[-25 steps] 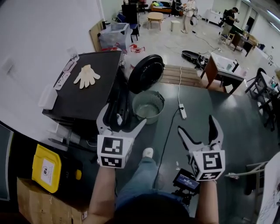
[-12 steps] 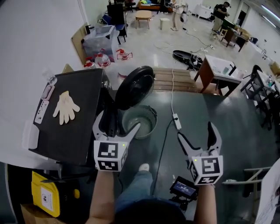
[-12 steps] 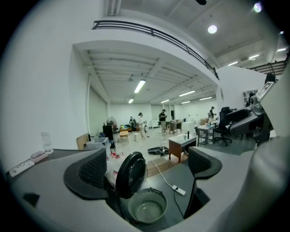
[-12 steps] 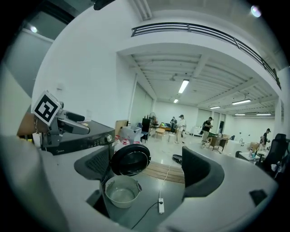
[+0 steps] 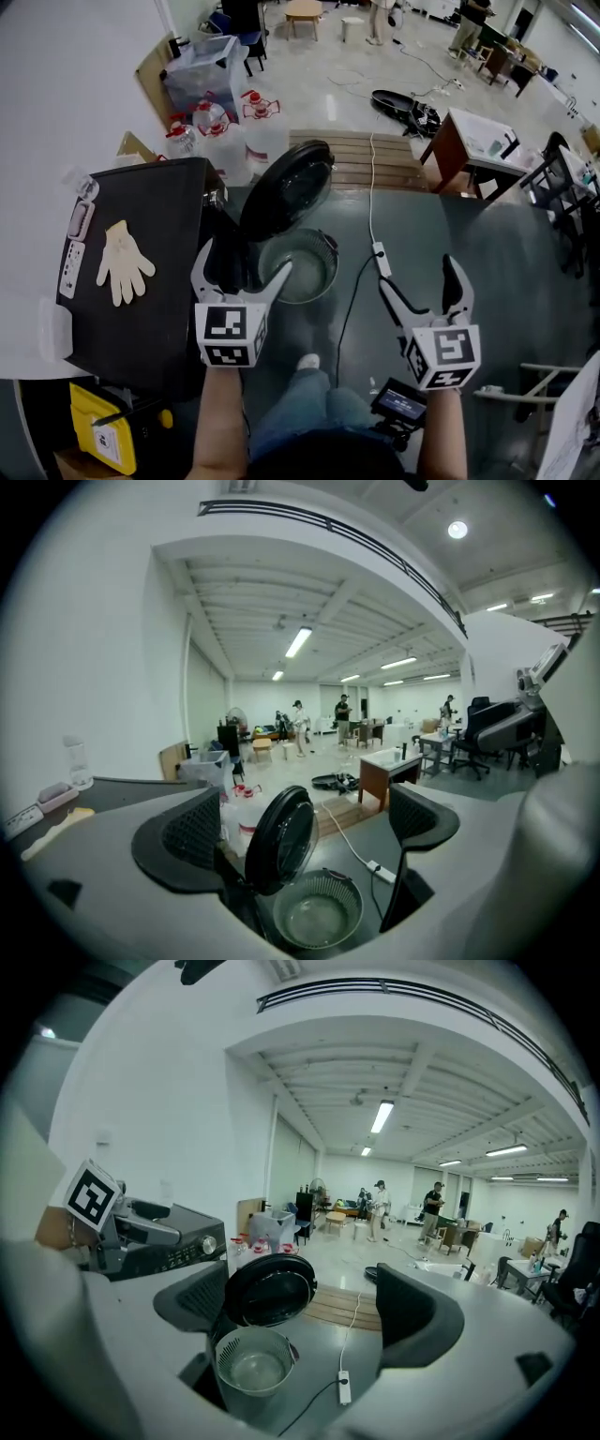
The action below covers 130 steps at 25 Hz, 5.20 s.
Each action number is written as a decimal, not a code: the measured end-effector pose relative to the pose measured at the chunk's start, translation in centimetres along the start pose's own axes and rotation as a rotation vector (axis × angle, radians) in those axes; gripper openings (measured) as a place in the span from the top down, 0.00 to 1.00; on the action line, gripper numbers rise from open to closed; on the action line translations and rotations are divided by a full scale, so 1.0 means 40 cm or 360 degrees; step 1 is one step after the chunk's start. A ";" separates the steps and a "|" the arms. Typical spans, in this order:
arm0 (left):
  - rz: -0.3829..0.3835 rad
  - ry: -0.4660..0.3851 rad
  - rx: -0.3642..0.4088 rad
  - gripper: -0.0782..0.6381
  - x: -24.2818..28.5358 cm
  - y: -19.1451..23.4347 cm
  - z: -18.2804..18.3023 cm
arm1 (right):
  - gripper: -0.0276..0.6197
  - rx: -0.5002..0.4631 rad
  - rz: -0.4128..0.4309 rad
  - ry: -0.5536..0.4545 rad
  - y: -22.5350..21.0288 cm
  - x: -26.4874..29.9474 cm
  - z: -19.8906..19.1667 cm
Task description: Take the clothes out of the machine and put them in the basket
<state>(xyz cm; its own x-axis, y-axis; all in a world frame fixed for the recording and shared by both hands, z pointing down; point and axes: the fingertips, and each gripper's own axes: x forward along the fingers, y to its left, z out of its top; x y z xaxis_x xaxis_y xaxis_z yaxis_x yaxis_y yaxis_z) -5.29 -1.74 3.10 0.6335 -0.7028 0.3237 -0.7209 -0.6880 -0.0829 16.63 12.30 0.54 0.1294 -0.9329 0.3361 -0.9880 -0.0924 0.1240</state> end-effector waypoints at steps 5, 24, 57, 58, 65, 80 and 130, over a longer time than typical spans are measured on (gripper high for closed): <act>0.0023 0.0060 -0.0050 0.10 0.018 0.021 -0.048 | 0.18 -0.0002 0.0052 0.0047 0.018 0.048 -0.024; 0.0128 0.0408 -0.0175 0.10 0.182 -0.059 -0.351 | 0.18 -0.0015 0.0461 0.0286 0.026 0.287 -0.264; 0.0352 0.0764 -0.0403 0.10 0.365 0.004 -1.005 | 0.18 0.0035 0.0986 0.0611 0.314 0.695 -0.837; 0.0380 0.0755 -0.0454 0.10 0.372 0.007 -1.013 | 0.18 0.0021 0.1010 0.0614 0.318 0.703 -0.850; 0.0401 0.0759 -0.0654 0.10 0.385 -0.008 -1.108 | 0.18 -0.0139 0.1203 0.0653 0.403 0.705 -0.956; 0.1085 0.1139 -0.0269 0.10 0.126 0.199 -1.329 | 0.18 -0.0045 0.1189 0.0736 0.564 0.640 -1.057; 0.1042 0.1432 -0.0622 0.78 0.107 0.206 -1.191 | 0.27 0.0132 0.0978 0.0859 0.527 0.595 -0.936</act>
<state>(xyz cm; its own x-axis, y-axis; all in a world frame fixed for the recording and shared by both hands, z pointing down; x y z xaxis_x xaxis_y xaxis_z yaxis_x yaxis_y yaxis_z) -21.90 -1.80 48.70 -0.2026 -0.4133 0.8878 -0.9712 -0.0315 -0.2363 2.05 1.18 46.12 -0.4347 -0.5313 0.7271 -0.8962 0.3350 -0.2910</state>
